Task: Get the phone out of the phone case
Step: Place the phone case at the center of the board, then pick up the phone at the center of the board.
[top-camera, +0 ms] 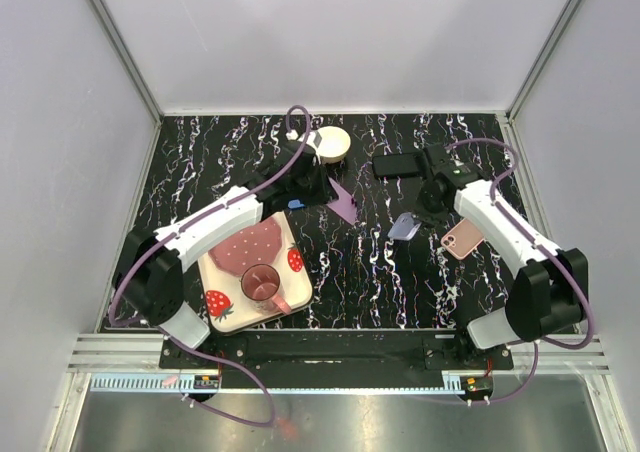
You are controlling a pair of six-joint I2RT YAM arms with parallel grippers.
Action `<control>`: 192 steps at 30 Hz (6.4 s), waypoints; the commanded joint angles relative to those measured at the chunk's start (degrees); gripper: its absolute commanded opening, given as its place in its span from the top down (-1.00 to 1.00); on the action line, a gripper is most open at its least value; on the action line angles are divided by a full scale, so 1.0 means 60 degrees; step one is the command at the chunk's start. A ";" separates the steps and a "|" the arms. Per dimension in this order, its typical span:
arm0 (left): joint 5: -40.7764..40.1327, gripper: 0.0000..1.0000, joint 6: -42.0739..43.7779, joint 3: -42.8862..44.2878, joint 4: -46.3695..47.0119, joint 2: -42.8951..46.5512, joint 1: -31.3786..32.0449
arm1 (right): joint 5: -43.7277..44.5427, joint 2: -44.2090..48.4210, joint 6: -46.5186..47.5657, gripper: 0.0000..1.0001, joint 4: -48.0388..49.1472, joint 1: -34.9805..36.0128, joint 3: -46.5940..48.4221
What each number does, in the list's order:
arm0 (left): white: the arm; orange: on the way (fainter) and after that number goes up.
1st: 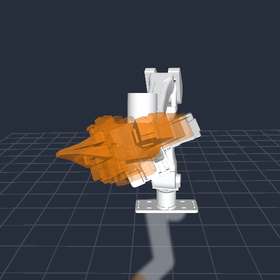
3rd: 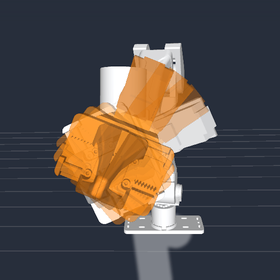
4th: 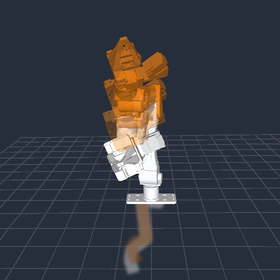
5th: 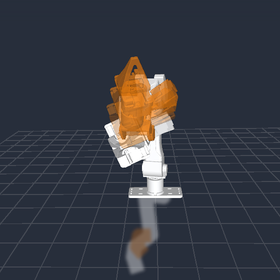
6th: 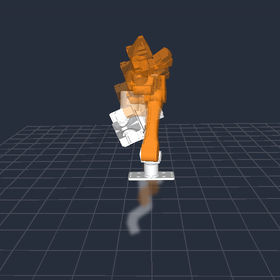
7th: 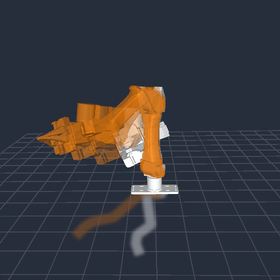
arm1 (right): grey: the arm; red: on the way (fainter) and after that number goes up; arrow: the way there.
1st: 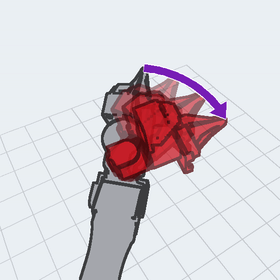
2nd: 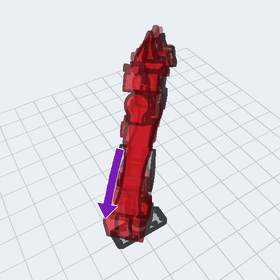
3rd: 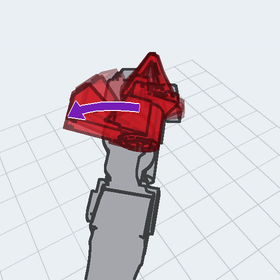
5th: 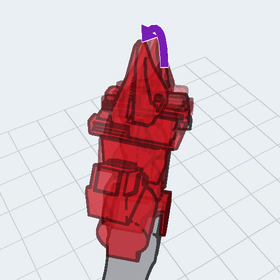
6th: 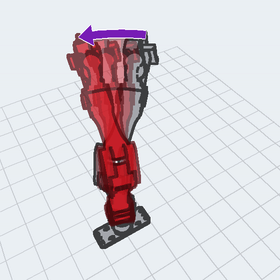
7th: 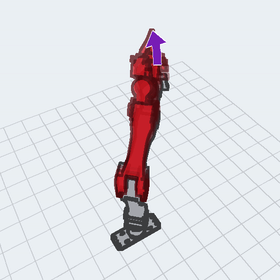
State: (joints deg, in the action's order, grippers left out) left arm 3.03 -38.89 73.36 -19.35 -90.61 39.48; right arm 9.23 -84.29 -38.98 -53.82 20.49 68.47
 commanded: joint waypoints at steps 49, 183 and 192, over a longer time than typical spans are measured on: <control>0.2808 -0.44 0.1545 -0.1314 -0.0435 -0.2594 -0.0092 | -0.1351 -0.5379 -0.0065 -0.91 0.3829 -0.6330 0.3591; 0.5545 1.00 -0.2848 0.2115 0.1950 -0.5468 -0.0809 | -0.4853 0.0145 0.0022 -0.74 0.6234 0.0408 -0.2535; 0.7111 1.00 -0.4354 0.0709 0.6355 -0.3271 -0.1219 | -0.4277 0.3748 -0.0415 -0.98 0.5278 0.0028 -0.2548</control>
State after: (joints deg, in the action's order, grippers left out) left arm 38.87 -58.48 78.04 -0.58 -120.20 33.15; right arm -18.00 -68.14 -39.16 -21.54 21.82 52.18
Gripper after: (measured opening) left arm 0.152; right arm 0.993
